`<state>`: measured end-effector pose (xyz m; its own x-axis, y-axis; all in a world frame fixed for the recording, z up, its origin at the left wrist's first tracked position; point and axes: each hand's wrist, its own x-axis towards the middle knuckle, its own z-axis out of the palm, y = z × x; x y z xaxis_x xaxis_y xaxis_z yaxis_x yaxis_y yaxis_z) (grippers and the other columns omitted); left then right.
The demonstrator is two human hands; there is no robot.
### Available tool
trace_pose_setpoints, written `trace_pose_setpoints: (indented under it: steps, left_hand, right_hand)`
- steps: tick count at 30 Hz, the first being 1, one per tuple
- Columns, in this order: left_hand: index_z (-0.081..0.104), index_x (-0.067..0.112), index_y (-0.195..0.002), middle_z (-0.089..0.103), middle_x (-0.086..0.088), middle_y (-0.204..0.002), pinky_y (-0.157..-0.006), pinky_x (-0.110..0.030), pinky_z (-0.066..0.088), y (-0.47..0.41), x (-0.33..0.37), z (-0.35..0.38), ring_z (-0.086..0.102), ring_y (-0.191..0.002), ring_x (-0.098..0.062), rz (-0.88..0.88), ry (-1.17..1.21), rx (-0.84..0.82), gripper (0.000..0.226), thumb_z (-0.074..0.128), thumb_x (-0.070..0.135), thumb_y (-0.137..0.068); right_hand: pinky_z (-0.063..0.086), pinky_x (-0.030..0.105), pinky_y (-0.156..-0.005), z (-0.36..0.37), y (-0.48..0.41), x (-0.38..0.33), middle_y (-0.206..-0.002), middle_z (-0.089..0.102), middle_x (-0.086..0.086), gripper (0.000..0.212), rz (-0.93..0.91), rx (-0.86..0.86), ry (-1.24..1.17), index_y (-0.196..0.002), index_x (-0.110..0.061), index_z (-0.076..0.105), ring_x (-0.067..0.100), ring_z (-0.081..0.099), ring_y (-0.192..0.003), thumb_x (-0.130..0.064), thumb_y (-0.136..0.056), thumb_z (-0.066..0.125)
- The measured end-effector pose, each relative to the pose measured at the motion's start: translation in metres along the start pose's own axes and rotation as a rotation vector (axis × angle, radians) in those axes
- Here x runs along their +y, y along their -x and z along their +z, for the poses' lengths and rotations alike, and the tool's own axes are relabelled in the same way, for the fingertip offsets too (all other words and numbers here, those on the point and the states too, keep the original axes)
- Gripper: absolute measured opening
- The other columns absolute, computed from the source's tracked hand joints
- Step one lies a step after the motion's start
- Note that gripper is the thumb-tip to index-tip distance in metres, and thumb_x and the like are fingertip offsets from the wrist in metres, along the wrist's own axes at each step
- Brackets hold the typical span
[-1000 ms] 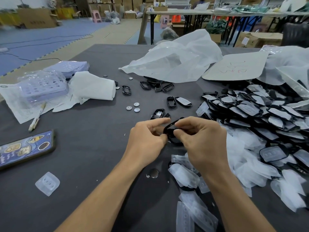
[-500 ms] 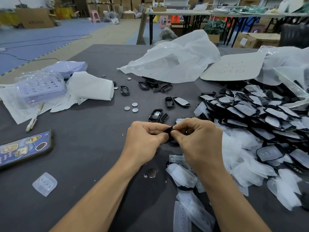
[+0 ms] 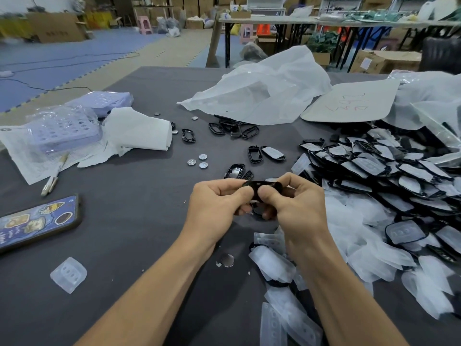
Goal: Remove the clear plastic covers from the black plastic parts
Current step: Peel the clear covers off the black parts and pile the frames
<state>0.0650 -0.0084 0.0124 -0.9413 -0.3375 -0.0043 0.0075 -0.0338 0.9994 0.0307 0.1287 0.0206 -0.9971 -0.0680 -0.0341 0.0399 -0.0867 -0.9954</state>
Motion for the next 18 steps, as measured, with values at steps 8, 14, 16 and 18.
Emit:
trace_pose_setpoints:
  steps: [8,14,16,18]
  left_hand:
    - [0.083,0.014,-0.082,0.074,-0.007,-0.061,-0.051,-0.02,0.052,-0.0012,0.0061,-0.0033,0.068,-0.049,-0.013,0.039,-0.059,0.113,0.021,0.074,-0.005,-0.085]
    - [0.084,0.033,-0.078,0.075,-0.001,-0.063,-0.056,-0.02,0.051,-0.0004,-0.0003,-0.0001,0.07,-0.052,-0.015,0.097,-0.121,0.177,0.027,0.078,0.007,-0.084]
    - [0.083,0.036,-0.083,0.077,-0.001,-0.067,-0.059,-0.021,0.053,0.0011,-0.0014,0.0017,0.07,-0.056,-0.013,0.11,-0.085,0.111,0.027,0.077,0.01,-0.085]
    - [0.084,0.029,-0.093,0.078,-0.003,-0.072,-0.062,-0.022,0.052,0.0021,-0.001,0.0025,0.066,-0.058,-0.012,0.088,-0.032,-0.012,0.02,0.074,0.014,-0.085]
  right_hand:
    - [0.056,0.038,-0.06,0.0042,0.0044,0.0073,-0.061,0.072,0.007,0.009,-0.15,-0.06,0.238,-0.078,-0.026,0.067,0.021,0.069,-0.053,-0.024,-0.086,0.072]
    - [0.048,0.026,-0.045,0.0029,0.0027,0.0024,-0.065,0.073,0.014,0.026,-0.039,-0.117,0.038,-0.081,-0.02,0.071,0.019,0.061,-0.045,0.004,-0.09,0.065]
    - [0.047,0.024,-0.042,0.0016,0.0031,0.0003,-0.062,0.071,0.015,0.022,-0.031,-0.086,-0.023,-0.087,-0.012,0.069,0.017,0.062,-0.043,0.009,-0.09,0.064]
    - [0.047,0.024,-0.041,0.0003,0.003,-0.0006,-0.062,0.071,0.016,0.019,-0.034,-0.064,-0.042,-0.088,-0.007,0.068,0.022,0.066,-0.045,0.011,-0.09,0.063]
